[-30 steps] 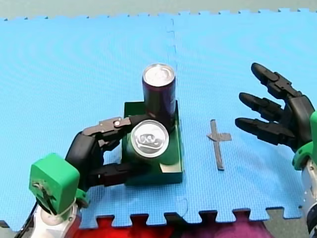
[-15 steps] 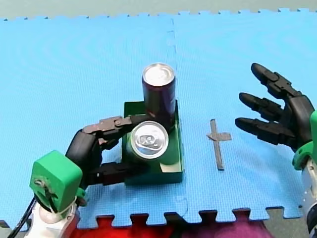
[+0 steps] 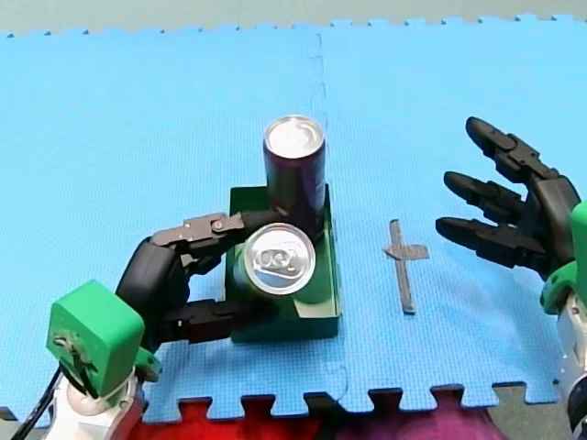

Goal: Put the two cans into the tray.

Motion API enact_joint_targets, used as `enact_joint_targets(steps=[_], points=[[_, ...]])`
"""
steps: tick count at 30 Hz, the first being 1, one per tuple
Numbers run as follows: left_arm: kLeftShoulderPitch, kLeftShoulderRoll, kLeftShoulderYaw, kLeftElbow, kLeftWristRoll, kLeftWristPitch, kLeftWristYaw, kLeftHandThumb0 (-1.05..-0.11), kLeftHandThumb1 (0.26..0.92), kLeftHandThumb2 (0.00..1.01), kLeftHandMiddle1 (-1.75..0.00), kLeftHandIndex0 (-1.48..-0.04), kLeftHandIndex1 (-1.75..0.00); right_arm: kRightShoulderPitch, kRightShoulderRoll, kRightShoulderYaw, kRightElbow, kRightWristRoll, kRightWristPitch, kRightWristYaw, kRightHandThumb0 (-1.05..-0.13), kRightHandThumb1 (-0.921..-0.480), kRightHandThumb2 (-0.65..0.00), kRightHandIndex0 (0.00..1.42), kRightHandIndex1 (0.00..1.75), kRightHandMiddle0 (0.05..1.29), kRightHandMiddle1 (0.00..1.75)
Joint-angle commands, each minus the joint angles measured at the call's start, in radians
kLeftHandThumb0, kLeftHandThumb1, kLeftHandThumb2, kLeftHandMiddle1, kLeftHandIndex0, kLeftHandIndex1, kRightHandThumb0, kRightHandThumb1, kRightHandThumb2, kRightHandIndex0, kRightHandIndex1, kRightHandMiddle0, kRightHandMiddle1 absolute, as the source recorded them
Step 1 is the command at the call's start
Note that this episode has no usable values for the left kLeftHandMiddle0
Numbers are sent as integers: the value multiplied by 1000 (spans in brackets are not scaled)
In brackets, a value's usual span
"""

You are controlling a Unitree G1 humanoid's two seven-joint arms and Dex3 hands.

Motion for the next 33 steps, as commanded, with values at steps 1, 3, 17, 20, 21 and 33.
enact_joint_targets(steps=[1, 3, 17, 20, 21, 33], points=[[0, 2, -1, -16, -6, 1, 3, -391, 758, 1, -3, -1278, -1, -1, -4, -1, -3, 0, 4, -4, -665, -713, 0, 538, 0, 401, 0], [1, 3, -1, -20, -7, 5, 3, -392, 758, 1, -2, -1278, -1, -1, -4, 0, -3, -1, 5, -5, -668, -713, 0, 537, 0, 400, 0], [11, 12, 12, -76, -25, 84, 8, -387, 762, 1, 0, -1277, 0, -2, -4, 2, -6, 0, 9, -5, -675, -714, 0, 533, 0, 399, 0], [20, 15, 12, -121, -17, 162, 24, -387, 762, 1, 0, -1277, 0, -3, -3, 1, -7, 1, 10, -4, -674, -713, 0, 533, 0, 398, 0], [23, 13, 12, -134, -14, 185, 31, -387, 762, 1, 0, -1277, 0, -3, -3, 1, -7, 1, 11, -3, -674, -712, 0, 533, 0, 398, 0], [32, -38, 57, -216, -122, 393, 58, -390, 762, 0, 0, -1282, -2, -5, -2, 1, -5, 1, 16, -4, -685, -714, -1, 529, 0, 400, 1]])
